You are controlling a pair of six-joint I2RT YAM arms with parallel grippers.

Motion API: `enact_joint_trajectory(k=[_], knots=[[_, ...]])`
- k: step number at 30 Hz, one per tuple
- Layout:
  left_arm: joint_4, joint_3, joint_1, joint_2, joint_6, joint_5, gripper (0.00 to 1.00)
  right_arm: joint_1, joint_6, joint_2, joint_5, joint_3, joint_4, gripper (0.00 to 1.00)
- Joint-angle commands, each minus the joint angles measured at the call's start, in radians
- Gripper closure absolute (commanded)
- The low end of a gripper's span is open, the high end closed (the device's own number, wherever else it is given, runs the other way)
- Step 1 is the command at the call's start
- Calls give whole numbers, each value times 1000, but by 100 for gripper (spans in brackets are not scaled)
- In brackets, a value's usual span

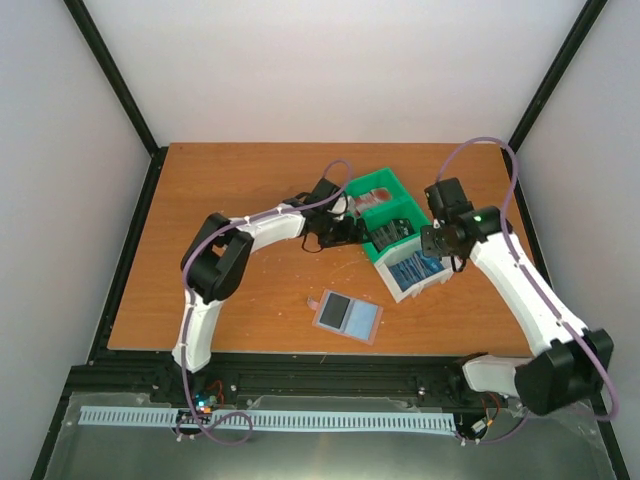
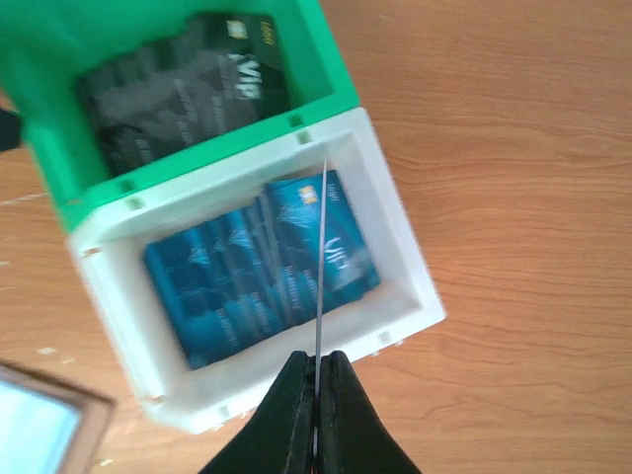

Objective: Put the credit cards into the card holder
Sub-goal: Pick up the credit card from the storage box.

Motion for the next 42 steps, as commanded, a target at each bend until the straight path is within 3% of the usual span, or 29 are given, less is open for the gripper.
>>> enact_joint_trajectory(k=[1, 6, 13, 21, 26, 33, 42], knots=[[-16, -37, -4, -125, 18, 9, 2, 8, 68, -133, -209, 3, -22, 97], [11, -135, -6, -308, 11, 23, 0, 9, 137, -275, -509, -95, 113, 97], [148, -383, -6, -635, -27, 138, 0, 9, 359, -397, -870, -287, 440, 97], [570, -744, -13, -971, -283, 376, 0, 15, 702, -533, -1104, -520, 929, 97], [601, -773, -75, -996, -305, 415, 1, 24, 829, -594, -1226, -653, 1175, 97], [705, -801, -95, -993, -424, 455, 18, 52, 894, -668, -1276, -742, 1316, 97], [890, -868, -108, -930, -507, 504, 54, 95, 871, -664, -1276, -799, 1391, 97]])
